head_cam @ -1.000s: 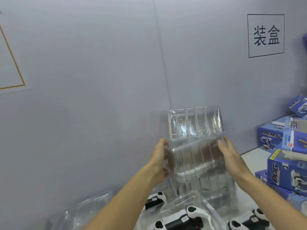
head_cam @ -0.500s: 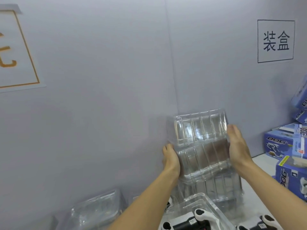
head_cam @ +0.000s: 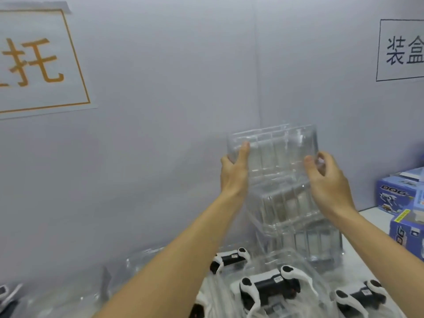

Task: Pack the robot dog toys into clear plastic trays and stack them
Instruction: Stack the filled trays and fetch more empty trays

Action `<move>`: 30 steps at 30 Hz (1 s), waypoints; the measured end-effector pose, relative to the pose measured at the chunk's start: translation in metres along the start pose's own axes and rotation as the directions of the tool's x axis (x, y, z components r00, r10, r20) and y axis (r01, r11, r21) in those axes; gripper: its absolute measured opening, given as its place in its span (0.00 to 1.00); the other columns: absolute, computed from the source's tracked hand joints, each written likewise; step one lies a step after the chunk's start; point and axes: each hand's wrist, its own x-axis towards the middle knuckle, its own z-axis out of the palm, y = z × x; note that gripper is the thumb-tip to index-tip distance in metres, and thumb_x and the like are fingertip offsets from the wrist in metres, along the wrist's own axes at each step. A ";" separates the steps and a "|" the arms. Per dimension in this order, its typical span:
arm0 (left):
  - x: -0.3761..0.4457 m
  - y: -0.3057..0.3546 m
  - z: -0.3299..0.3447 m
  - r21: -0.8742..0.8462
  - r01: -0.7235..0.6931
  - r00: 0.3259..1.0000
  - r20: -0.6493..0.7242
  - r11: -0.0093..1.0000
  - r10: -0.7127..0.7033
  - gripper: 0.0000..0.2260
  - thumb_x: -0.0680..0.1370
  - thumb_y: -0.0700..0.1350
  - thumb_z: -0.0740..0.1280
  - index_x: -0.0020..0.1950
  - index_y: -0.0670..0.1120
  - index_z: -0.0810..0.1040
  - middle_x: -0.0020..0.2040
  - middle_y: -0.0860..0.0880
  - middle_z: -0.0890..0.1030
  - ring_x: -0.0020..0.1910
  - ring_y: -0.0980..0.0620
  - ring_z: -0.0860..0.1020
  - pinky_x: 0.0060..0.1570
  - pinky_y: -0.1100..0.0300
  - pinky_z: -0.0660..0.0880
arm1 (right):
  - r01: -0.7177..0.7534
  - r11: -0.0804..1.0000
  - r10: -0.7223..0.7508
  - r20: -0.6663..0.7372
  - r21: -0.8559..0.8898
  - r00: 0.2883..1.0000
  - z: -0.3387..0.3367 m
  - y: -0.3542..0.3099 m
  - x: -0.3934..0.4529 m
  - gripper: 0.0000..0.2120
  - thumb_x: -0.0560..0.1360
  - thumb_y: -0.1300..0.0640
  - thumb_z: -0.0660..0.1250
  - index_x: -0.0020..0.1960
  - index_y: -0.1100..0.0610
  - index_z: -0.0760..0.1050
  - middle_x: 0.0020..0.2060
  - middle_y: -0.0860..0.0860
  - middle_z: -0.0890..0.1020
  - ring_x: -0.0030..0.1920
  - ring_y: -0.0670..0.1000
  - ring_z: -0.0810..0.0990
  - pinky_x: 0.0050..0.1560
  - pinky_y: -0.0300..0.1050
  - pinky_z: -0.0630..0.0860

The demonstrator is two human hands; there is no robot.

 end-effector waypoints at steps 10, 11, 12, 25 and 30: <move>-0.065 0.011 -0.216 -0.401 0.250 0.886 -0.272 0.881 -0.375 0.07 0.74 0.52 0.63 0.42 0.49 0.75 0.27 0.53 0.74 0.24 0.54 0.74 0.22 0.66 0.73 | 0.098 0.992 -0.126 0.499 0.082 0.857 0.089 -0.082 -0.100 0.17 0.80 0.48 0.65 0.68 0.47 0.72 0.51 0.42 0.79 0.47 0.37 0.77 0.44 0.26 0.70; -0.073 0.006 -0.239 -0.431 0.242 0.863 -0.313 0.869 -0.396 0.07 0.75 0.51 0.63 0.40 0.50 0.75 0.26 0.55 0.73 0.21 0.56 0.73 0.21 0.68 0.71 | 0.093 0.995 -0.099 0.564 0.040 0.820 0.101 -0.081 -0.106 0.17 0.81 0.49 0.64 0.69 0.49 0.72 0.52 0.44 0.79 0.49 0.40 0.78 0.46 0.28 0.72; -0.081 0.002 -0.263 -0.448 0.233 0.836 -0.361 0.863 -0.413 0.07 0.75 0.51 0.63 0.39 0.50 0.74 0.24 0.57 0.72 0.18 0.59 0.71 0.20 0.69 0.70 | 0.103 0.994 -0.060 0.607 -0.035 0.792 0.112 -0.079 -0.109 0.16 0.81 0.50 0.63 0.68 0.50 0.73 0.54 0.47 0.80 0.52 0.44 0.79 0.52 0.33 0.73; -0.107 -0.096 -0.450 0.127 0.440 0.678 -0.696 0.889 -0.236 0.20 0.81 0.55 0.60 0.61 0.41 0.77 0.53 0.38 0.79 0.50 0.37 0.77 0.50 0.46 0.76 | 0.488 0.588 0.525 0.763 -0.645 0.376 0.174 0.003 -0.085 0.41 0.73 0.57 0.72 0.80 0.52 0.54 0.77 0.53 0.63 0.72 0.55 0.69 0.69 0.46 0.69; -0.104 -0.092 -0.441 0.525 0.477 0.639 -0.758 0.705 0.132 0.27 0.81 0.54 0.63 0.75 0.41 0.63 0.72 0.36 0.68 0.73 0.33 0.63 0.70 0.35 0.59 | 0.703 0.377 0.612 0.731 -0.604 0.300 0.196 -0.001 -0.075 0.48 0.74 0.50 0.73 0.81 0.50 0.44 0.79 0.50 0.58 0.76 0.55 0.62 0.72 0.49 0.63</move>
